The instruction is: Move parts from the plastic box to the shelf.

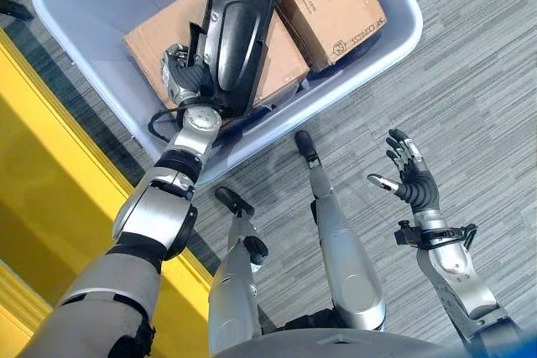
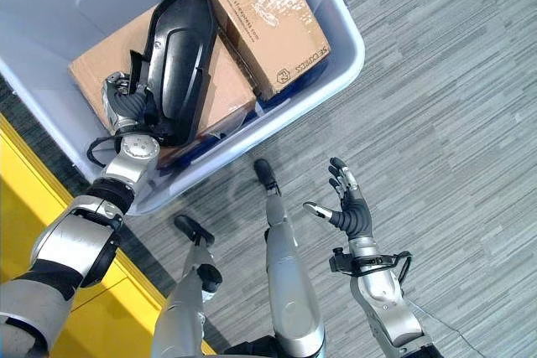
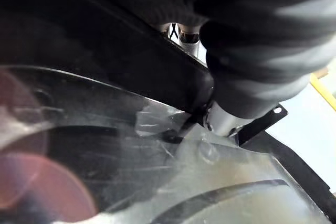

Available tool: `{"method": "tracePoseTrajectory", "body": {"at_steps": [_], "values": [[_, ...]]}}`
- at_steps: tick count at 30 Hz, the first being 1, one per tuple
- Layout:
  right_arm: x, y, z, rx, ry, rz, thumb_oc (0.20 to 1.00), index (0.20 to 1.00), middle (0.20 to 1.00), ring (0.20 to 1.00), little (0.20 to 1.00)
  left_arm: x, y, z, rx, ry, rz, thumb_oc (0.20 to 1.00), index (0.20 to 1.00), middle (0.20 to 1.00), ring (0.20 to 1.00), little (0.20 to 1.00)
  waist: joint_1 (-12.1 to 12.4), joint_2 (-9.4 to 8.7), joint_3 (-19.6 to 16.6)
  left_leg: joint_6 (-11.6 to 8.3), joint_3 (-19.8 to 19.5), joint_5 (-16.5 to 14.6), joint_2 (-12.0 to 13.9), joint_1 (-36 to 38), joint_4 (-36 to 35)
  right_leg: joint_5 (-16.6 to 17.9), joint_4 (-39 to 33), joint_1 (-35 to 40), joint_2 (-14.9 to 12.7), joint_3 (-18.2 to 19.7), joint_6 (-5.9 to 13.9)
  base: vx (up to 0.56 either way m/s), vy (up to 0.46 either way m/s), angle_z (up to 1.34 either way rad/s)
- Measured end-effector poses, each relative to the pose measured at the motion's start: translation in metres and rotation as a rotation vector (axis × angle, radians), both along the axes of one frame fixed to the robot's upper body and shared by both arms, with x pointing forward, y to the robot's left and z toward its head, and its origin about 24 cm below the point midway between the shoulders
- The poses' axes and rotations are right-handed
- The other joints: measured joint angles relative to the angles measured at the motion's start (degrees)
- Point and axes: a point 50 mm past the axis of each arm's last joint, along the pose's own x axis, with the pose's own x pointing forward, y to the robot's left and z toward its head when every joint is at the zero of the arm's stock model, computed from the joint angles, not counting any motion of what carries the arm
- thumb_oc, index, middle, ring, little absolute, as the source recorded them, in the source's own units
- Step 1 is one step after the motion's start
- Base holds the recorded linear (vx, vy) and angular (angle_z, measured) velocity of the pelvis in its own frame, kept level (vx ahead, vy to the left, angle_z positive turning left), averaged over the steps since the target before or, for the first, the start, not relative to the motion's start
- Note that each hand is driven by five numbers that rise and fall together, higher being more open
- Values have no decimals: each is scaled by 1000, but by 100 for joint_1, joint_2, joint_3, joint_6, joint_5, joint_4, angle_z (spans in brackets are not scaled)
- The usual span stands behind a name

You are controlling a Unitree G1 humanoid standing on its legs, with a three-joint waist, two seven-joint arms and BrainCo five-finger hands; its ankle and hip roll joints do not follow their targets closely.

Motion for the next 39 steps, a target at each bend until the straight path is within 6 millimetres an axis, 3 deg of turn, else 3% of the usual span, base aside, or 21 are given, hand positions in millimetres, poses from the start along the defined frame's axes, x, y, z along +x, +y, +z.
{"method": "tracePoseTrajectory", "body": {"at_steps": [10, 14, 18, 27, 39], "values": [[0, 0, 0, 7, 1, -1, 1000, 1000, 1000, 1000, 1000, 0, -3, 0, -4, -4, -16, 200, 200, 200, 200, 200, 46, -14, -13, 3, -28, 13, 0, -1, 1, 1, 24, 8, -7, -14, -1, -2, 0, 0], [1, -1, 2, 9, -6, -2, 1000, 1000, 1000, 1000, 1000, -15, -22, -12, -36, -68, -115, 200, 200, 200, 200, 200, 131, -13, -12, 14, -193, 57, 0, 33, 1, 2, 25, 130, -37, -160, -4, -4, 8, 13], [3, -4, 5, 6, -19, -19, 1000, 1000, 1000, 1000, 1000, -34, -35, -10, -10, -166, -193, 200, 200, 200, 200, 200, 276, -12, -11, 47, -318, 97, -38, 160, 1, 0, 30, 339, -105, -272, -3, 10, 27, 20], [11, -10, 16, -7, -58, -28, 1000, 1000, 1000, 1000, 1000, -65, -30, 32, 25, -431, -217, 200, 200, 200, 200, 200, 524, 3, -181, 48, -468, 110, -19, 563, 1, -28, -5, 830, -109, -399, -26, 4, 7, 6], [15, -14, 17, -39, -31, -8, 1000, 1000, 1000, 1000, 1000, -84, -25, 20, 68, -392, -347, 200, 200, 200, 200, 200, 658, 72, -523, 32, -682, 116, 12, 1030, -3, -46, -102, 1471, -128, -581, -54, 27, -16, 7]]}}
